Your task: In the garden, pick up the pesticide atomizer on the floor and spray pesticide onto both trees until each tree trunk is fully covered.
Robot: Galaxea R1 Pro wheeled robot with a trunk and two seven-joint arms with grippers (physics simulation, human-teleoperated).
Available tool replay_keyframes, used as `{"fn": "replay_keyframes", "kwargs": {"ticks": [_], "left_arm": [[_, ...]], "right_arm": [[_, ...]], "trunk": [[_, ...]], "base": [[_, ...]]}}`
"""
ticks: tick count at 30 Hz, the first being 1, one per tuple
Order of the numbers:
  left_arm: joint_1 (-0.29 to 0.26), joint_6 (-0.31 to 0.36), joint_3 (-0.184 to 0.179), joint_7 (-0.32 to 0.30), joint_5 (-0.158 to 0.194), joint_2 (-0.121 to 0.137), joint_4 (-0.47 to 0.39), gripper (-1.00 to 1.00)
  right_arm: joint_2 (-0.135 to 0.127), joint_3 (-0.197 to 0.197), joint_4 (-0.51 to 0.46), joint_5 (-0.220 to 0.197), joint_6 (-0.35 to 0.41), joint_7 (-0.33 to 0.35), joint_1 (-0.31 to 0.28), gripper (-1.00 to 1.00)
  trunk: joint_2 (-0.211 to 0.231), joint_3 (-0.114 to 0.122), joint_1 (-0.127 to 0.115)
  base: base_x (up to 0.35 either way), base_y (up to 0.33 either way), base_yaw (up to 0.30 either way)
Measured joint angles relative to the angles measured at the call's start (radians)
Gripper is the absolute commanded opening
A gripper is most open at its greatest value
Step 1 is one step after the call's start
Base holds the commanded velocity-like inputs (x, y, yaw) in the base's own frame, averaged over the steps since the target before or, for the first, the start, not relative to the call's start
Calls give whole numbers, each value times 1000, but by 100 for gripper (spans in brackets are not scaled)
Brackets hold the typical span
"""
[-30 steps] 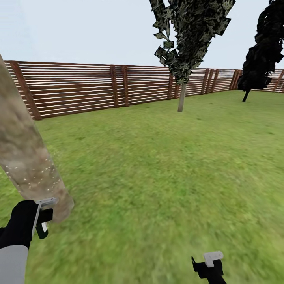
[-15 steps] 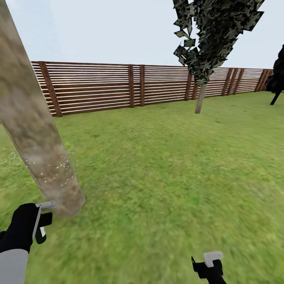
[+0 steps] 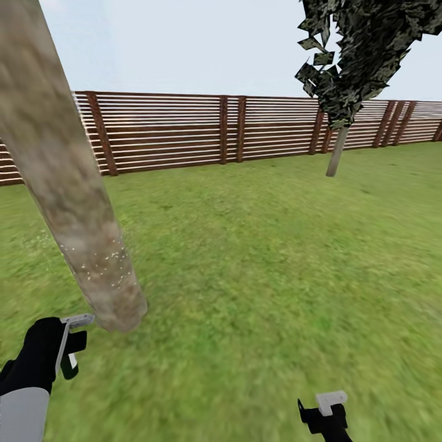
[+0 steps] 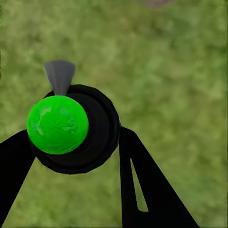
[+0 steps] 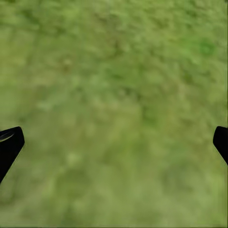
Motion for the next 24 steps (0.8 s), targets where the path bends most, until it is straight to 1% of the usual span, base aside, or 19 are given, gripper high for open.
{"fn": "replay_keyframes", "kwargs": {"ticks": [2,4,5,13,19,20,21,23,24], "left_arm": [[0,-6,-1,0,1,-4,1,-100],[0,-9,-2,0,4,-21,1,-100],[0,-10,-2,0,1,-25,1,-100],[0,-10,0,2,-2,-26,1,-100],[0,-10,0,3,0,-29,-6,-100],[0,-10,0,3,1,-32,-7,-100],[0,-10,0,3,5,-42,-11,-100],[0,-10,0,3,2,-49,-12,-100],[0,-10,0,6,5,-59,-13,-100]], "right_arm": [[0,0,0,0,0,-1,0,100],[0,0,0,0,0,-1,0,100],[0,0,0,0,0,-1,0,100],[0,-1,0,0,0,-1,0,100],[0,0,0,0,-1,-1,0,100],[0,-1,0,0,-1,-1,0,100],[0,-1,0,0,-1,-1,0,100],[0,-1,0,0,0,-1,0,100],[-1,-2,0,0,-1,-2,0,100]], "trunk": [[0,-2,0],[0,-5,0],[0,-6,0],[0,-16,0],[0,-23,1],[0,-25,1],[0,-26,1],[0,-26,1],[0,-26,1]], "base": [[290,-166,182],[269,-205,182],[245,-225,182],[190,-268,182],[22,-306,182],[-72,-307,147],[-72,-198,78],[-25,-67,27],[-5,-14,5]]}}
